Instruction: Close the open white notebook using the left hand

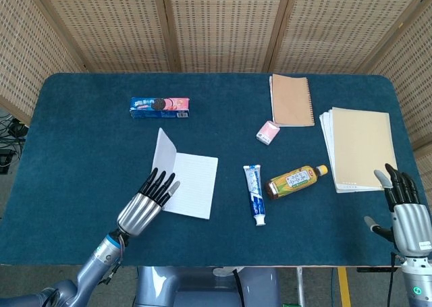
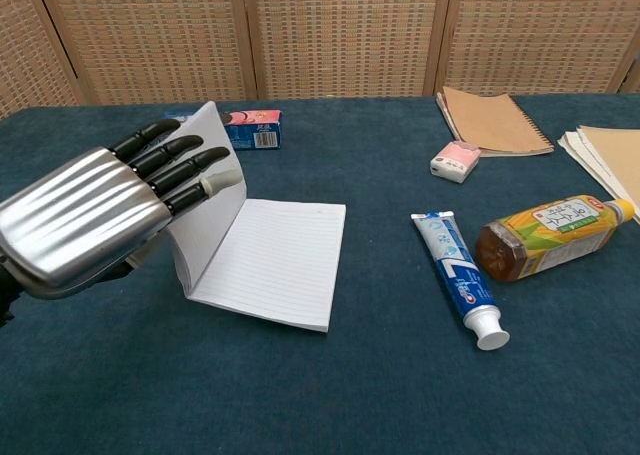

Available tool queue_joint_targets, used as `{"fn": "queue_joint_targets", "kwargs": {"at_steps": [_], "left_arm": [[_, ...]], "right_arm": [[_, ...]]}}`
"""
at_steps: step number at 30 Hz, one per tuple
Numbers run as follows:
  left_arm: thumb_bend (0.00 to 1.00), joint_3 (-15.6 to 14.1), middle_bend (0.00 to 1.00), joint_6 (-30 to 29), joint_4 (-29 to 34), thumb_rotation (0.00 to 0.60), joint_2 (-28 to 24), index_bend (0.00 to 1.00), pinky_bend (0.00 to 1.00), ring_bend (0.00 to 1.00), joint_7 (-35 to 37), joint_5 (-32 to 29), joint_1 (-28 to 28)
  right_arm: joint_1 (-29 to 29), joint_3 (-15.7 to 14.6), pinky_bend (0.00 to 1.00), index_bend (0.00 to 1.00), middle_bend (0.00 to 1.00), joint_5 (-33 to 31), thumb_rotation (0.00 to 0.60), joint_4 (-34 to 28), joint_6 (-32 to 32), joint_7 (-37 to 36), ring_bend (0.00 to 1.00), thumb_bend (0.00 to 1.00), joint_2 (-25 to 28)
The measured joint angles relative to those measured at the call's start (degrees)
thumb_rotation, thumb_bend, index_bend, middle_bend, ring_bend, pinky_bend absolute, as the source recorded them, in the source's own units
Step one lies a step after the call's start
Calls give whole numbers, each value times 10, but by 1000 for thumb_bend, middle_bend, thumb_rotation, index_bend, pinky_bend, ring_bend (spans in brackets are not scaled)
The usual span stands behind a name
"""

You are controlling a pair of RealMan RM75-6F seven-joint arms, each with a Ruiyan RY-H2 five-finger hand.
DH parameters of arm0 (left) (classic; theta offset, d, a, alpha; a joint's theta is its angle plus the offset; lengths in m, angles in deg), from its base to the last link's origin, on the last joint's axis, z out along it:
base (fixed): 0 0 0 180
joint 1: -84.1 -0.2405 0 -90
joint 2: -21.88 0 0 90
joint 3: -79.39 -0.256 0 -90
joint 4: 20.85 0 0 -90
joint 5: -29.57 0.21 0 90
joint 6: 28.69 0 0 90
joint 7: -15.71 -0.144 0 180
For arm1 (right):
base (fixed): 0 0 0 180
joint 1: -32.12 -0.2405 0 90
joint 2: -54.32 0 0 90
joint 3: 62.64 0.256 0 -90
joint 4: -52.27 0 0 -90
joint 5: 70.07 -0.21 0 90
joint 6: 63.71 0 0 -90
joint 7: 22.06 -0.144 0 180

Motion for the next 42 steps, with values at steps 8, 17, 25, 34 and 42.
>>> {"fn": "queue_joint_targets", "kwargs": {"at_steps": [8, 17, 25, 34, 42], "left_arm": [[520, -5, 0, -7, -14, 600, 9, 0, 0, 0, 10, 43, 16], [520, -3, 0, 9, -26, 600, 26, 0, 0, 0, 10, 35, 20], [464, -3, 0, -18, 3, 600, 11, 0, 0, 0, 62, 14, -4], [173, -18, 0, -102, 111, 595, -93, 0, 0, 0, 150, -40, -89], [126, -43, 0, -136, 162, 548, -176, 0, 0, 0, 219, -100, -161]], "right_arm": [[1, 2, 0, 81, 0, -3, 600, -1, 2, -5, 0, 45, 2], [2, 2, 0, 82, 0, -3, 600, -1, 2, -11, 0, 45, 4], [2, 3, 0, 81, 0, -2, 600, 6, 2, -6, 0, 44, 4], [0, 3, 0, 65, 0, -3, 600, 14, -2, 18, 0, 44, 5], [1, 4, 0, 24, 0, -7, 600, 18, -2, 45, 0, 47, 7]]}}
